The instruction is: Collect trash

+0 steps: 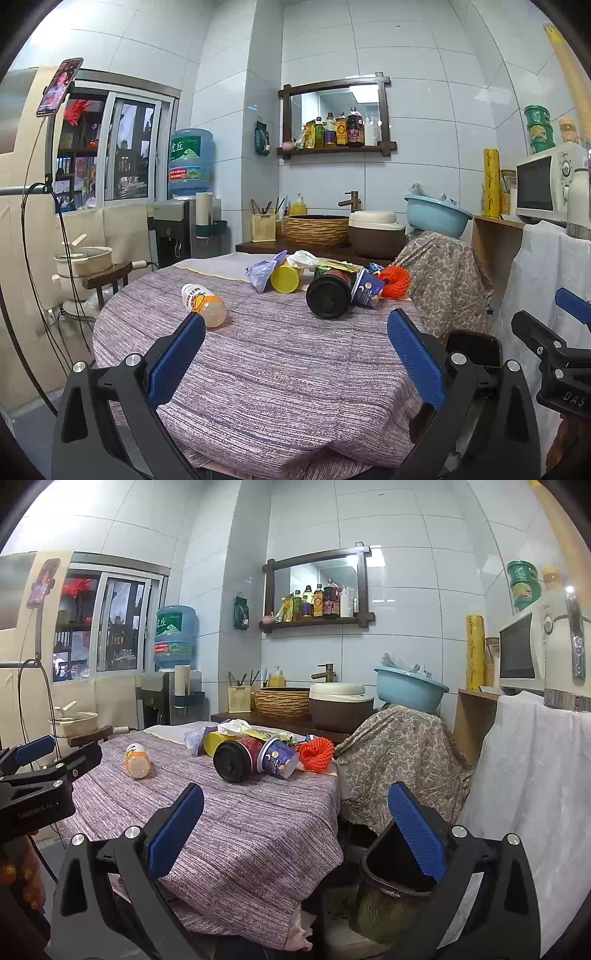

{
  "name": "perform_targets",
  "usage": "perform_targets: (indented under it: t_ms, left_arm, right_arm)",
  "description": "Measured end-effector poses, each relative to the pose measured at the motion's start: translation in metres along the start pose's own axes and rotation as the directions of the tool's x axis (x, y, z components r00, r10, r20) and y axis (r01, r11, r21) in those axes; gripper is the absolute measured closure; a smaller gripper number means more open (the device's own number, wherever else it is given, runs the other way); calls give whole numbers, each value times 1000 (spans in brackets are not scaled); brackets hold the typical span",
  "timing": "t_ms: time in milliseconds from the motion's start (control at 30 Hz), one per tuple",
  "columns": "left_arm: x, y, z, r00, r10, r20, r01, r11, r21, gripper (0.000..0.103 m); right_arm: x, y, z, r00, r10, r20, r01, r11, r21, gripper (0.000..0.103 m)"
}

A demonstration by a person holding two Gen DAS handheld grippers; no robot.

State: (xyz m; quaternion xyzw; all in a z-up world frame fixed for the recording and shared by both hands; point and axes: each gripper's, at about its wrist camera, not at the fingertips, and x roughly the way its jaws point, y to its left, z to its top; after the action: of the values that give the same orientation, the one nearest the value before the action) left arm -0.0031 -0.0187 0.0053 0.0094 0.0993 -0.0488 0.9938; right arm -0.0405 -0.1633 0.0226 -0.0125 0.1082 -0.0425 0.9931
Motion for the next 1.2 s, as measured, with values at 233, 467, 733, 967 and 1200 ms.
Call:
perform_targets:
  t_ms: [233, 467, 733, 967, 1200]
  left_arm:
    - [0, 3, -2, 1000, 1, 0, -1, 1000, -6, 5]
    - [0, 5, -3, 1000, -1, -4, 1, 1000, -5, 5]
    - [1, 5, -3, 1000, 1, -8, -1, 1000, -4, 5]
    - [2, 6, -3, 1000, 0, -9, 0, 1000, -4, 5]
    - [1, 5, -3, 1000, 0, -9, 0, 1000, -2, 5]
  right_arm:
    - [0, 2, 0, 1000, -2, -3, 2, 1000, -2, 5]
    - [0, 3, -1, 1000, -4, -5, 4, 1000, -4, 5]
    - [0, 3, -2, 1000, -4, -11, 4, 1000, -4, 5]
    - [3, 1, -2, 1000, -3, -18, 3, 1000, 1, 5]
    - [7, -1, -2, 1000, -1, -25, 1, 1000, 5, 5]
